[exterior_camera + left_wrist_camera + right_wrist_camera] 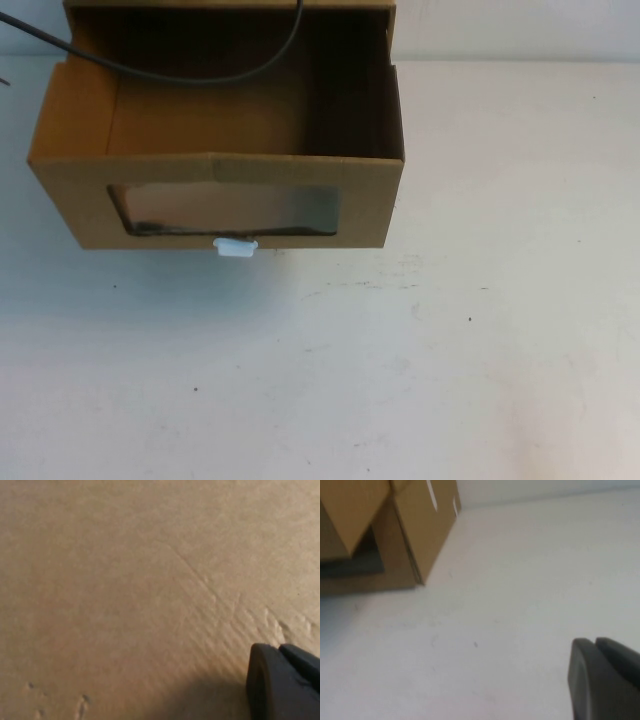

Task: Close the shoe box
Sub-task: Press the shoe box with left arm, then close the shoe box with your right arm

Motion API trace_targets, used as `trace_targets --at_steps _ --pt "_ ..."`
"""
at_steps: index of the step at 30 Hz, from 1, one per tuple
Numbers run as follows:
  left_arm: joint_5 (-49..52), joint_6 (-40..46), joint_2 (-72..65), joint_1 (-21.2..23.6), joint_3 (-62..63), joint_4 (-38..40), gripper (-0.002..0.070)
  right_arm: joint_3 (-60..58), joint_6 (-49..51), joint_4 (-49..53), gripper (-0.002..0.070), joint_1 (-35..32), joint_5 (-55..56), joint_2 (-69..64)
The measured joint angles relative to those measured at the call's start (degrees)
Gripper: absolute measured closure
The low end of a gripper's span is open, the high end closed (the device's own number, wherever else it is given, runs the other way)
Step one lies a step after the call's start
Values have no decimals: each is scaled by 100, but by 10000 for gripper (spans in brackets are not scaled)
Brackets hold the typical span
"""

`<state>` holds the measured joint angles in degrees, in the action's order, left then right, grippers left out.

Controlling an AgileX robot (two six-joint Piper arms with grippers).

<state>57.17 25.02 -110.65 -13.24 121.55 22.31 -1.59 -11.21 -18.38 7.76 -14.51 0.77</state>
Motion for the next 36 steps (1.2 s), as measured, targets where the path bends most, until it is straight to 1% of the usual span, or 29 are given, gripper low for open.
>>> trace_targets --at_steps 6,8,10,13,15,22,23,26,28,31,33,36 --pt "10 0 0 0 25 -87 677 0 0 -2142 687 0 1169 0" --pt "10 0 0 0 25 -87 677 0 0 -2512 687 0 1451 0" --pt "10 0 0 0 25 -87 677 0 0 -2760 687 0 1380 0" --pt "10 0 0 0 25 -98 677 364 0 -2852 687 0 416 -75" --pt "10 -4 0 0 25 -107 677 921 0 -2750 687 0 -434 -515" --pt "21 -13 0 0 25 -144 677 3302 -23 -1447 687 0 -3523 -3325" --pt "21 -13 0 0 25 -155 677 3611 -86 -1261 687 0 -3809 -3720" --pt "21 -17 0 0 25 -155 677 4350 -227 -944 687 74 -4213 -4646" --pt "21 -27 0 0 25 -155 677 4773 -252 -852 687 338 -4210 -5181" --pt "21 -39 0 0 25 -166 677 5347 -212 -755 687 1039 -4032 -5836" --pt "27 -39 0 0 25 -166 677 5761 28 -445 687 1746 -3873 -6258" --pt "27 -57 0 0 25 -175 677 6411 779 580 687 2948 -3606 -6904"
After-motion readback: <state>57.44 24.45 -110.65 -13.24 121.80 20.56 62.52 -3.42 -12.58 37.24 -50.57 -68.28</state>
